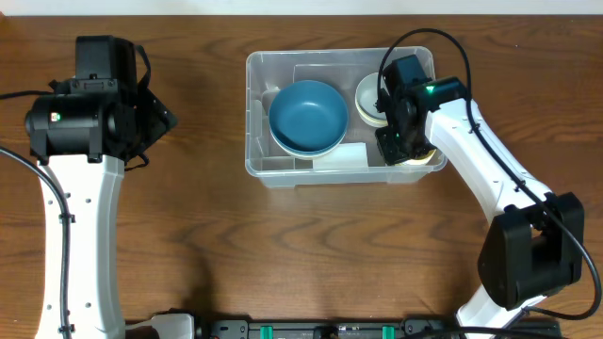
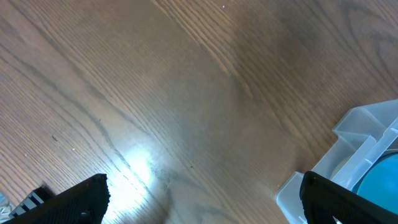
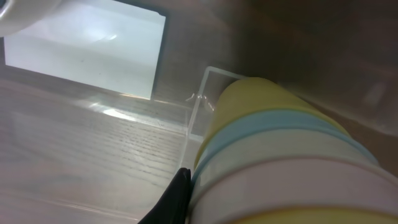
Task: Pack container
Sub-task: 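Move the right gripper over the cup stack and push it down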
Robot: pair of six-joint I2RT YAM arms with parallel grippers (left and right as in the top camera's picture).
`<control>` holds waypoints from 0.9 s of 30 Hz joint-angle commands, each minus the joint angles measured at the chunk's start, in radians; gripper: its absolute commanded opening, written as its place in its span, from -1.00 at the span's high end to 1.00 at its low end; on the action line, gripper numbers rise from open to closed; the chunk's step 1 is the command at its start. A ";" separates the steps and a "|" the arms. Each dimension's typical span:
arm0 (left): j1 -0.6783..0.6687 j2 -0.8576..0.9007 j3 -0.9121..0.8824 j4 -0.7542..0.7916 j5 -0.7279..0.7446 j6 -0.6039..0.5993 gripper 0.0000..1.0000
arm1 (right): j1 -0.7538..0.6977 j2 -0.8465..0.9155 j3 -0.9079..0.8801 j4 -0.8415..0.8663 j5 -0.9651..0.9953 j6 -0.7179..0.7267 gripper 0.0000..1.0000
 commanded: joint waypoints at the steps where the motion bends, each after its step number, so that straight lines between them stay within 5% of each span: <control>1: 0.005 0.005 0.009 -0.003 0.003 -0.016 -0.96 | 0.008 0.002 0.050 0.010 -0.054 -0.044 0.97; 27: 0.005 0.005 0.009 -0.022 0.003 -0.016 -0.96 | 0.091 0.002 0.080 0.064 -0.238 -0.070 0.97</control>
